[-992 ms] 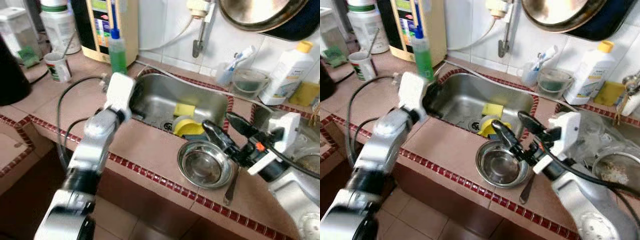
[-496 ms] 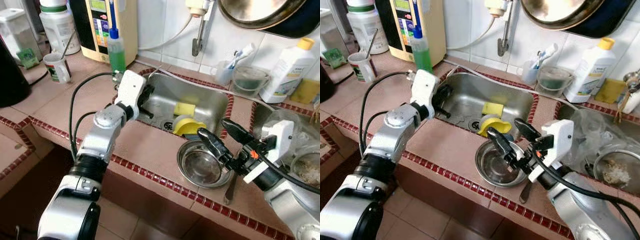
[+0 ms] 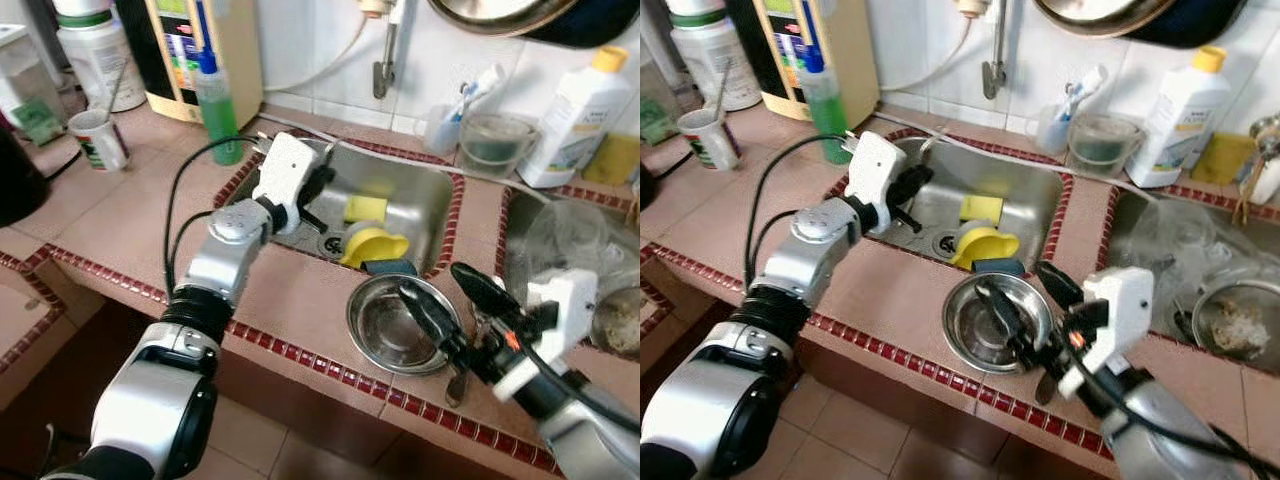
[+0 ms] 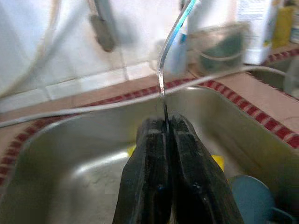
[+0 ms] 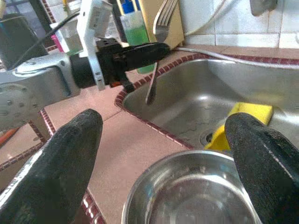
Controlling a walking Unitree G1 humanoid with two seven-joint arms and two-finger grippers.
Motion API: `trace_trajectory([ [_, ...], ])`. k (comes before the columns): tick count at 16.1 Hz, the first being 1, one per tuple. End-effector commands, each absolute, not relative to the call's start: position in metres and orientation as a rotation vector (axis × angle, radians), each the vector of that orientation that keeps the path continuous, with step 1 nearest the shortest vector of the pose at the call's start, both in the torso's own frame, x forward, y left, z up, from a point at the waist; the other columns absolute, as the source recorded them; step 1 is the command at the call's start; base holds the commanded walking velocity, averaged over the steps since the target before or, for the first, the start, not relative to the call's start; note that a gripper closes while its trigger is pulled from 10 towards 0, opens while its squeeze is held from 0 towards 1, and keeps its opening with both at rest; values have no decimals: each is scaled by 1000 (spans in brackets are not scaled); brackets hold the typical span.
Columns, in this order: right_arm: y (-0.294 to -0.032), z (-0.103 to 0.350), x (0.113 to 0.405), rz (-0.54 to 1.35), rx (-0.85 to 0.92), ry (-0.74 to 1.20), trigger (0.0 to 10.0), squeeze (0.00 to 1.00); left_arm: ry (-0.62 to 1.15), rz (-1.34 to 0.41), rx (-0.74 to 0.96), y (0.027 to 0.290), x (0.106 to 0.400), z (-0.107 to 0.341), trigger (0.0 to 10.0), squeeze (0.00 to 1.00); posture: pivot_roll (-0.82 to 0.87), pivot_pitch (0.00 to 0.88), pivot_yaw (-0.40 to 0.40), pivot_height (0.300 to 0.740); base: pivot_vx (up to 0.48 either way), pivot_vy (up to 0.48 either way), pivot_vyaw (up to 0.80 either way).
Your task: Kitchen organization
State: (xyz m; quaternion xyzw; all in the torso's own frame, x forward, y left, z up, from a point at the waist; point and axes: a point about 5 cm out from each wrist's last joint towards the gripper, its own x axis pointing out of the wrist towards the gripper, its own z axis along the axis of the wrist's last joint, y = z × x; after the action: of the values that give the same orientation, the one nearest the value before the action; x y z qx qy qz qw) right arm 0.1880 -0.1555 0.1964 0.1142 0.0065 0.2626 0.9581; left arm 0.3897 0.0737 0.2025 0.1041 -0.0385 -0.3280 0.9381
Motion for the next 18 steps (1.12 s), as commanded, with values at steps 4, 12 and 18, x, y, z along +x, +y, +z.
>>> trace_trajectory([
  [4,-151,205,164,520,229,19,10000,0,-88,-780,204,57,390,207,10000,0,-319,179,87,740,0,0,0],
  [12,-153,207,135,477,284,44,10000,0,-43,-844,153,58,396,210,10000,0,-422,267,127,740,0,0,0],
  [18,-165,211,128,379,265,20,10000,0,1,-788,116,82,404,213,10000,0,-455,314,137,740,0,0,0],
])
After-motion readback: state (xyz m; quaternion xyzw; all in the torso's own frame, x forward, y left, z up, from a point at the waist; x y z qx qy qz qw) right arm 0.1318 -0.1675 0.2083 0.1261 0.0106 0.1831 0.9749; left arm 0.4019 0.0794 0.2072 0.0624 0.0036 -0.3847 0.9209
